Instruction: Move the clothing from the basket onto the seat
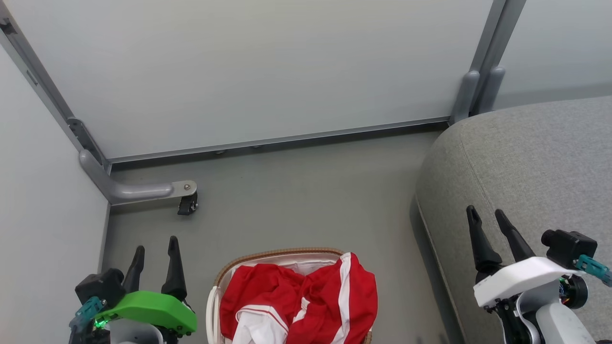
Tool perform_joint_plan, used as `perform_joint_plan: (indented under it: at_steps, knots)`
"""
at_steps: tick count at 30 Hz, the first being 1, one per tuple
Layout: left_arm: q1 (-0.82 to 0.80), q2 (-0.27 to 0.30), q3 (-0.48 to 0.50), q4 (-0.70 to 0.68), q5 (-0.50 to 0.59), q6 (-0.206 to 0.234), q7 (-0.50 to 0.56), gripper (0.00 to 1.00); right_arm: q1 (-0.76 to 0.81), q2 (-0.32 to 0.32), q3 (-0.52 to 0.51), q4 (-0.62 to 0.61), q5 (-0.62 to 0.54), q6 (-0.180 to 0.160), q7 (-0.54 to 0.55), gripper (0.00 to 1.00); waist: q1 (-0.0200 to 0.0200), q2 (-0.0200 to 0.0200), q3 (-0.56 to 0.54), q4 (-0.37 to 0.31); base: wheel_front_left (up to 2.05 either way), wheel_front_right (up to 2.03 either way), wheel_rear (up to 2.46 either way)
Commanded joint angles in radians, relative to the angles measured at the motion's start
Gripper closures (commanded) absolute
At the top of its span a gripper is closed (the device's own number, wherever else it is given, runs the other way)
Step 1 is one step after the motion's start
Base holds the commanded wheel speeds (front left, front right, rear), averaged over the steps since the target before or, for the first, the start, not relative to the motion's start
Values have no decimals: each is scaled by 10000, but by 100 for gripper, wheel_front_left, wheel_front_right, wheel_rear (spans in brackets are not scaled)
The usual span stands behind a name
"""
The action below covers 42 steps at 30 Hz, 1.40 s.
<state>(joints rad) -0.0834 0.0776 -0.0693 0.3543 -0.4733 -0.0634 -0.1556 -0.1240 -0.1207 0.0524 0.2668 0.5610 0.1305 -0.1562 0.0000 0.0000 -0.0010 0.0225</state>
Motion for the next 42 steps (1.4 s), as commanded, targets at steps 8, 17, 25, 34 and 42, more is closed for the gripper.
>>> perform_joint_plan:
  at_steps: [8, 17, 25, 34, 42]
  knots:
    - [99, -102, 92, 100, 884, 54, -271, 0, 194, 162, 102, 1, -1031, 2, -268, 0, 0, 0, -36, -21, 0, 0, 0]
    - [215, -194, 194, 279, 1607, 94, -472, 0, 246, 272, -3, 49, -1742, 2, -472, 0, 0, 0, -50, -44, 0, 0, 0]
    - [279, -247, 119, 407, 2254, -6, -640, 0, 192, 311, 81, -12, -2374, 3, -636, 0, 0, 0, 59, -77, 0, 0, 0]
    - [-259, -265, -330, 723, 2786, -274, -812, 0, -241, 325, 120, -357, -3109, 3, -816, 0, 0, 0, 944, -155, 0, 0, 0]
    - [-1317, -259, -963, 1318, 2757, -468, -960, 0, -1033, 368, 246, -786, -3716, 4, -949, 0, 0, 0, 2317, -376, 0, 0, 0]
